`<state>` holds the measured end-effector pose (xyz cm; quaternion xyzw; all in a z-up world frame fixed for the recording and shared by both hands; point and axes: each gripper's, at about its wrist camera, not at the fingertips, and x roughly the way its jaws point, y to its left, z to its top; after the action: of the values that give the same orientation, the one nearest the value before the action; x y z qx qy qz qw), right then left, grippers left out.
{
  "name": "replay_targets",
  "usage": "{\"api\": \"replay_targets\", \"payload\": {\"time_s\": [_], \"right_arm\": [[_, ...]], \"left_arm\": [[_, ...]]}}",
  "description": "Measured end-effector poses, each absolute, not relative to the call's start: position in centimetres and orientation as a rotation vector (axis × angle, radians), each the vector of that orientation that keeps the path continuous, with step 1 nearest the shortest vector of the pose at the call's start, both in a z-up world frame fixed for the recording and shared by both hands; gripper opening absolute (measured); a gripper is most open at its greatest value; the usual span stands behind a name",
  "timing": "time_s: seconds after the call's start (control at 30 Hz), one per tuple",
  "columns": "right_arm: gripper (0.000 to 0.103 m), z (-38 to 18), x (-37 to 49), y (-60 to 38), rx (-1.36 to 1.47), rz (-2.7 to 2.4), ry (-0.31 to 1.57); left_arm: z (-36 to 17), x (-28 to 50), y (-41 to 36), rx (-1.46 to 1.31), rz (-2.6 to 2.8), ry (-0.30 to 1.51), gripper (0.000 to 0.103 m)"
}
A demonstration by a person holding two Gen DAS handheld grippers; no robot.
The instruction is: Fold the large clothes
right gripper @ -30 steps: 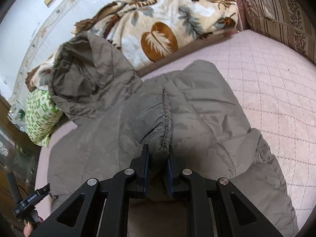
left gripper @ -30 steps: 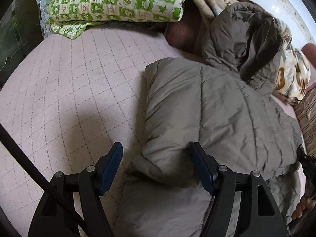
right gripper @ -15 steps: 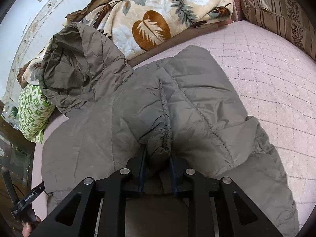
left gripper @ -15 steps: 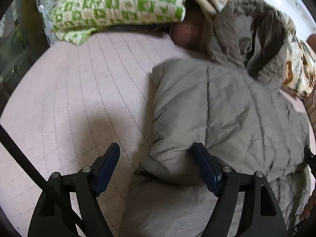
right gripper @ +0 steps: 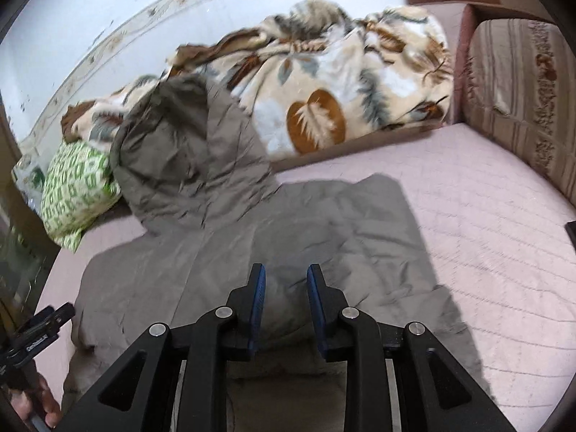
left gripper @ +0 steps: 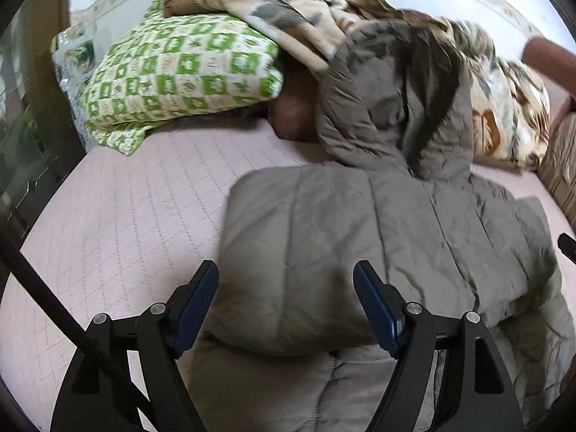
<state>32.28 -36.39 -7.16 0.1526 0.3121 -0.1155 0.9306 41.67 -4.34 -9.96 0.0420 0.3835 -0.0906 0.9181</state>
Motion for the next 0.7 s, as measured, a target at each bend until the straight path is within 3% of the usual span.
{"api": "replay_targets", "payload": {"time_s": [0.7], "right_arm": [[0.027,-12.1,34.4,-36.2,0.328,-0.217,0.809]], "left_arm": [[-13.2,41.9,-6.7,0.2,-0.15,0.846,0.082]]}}
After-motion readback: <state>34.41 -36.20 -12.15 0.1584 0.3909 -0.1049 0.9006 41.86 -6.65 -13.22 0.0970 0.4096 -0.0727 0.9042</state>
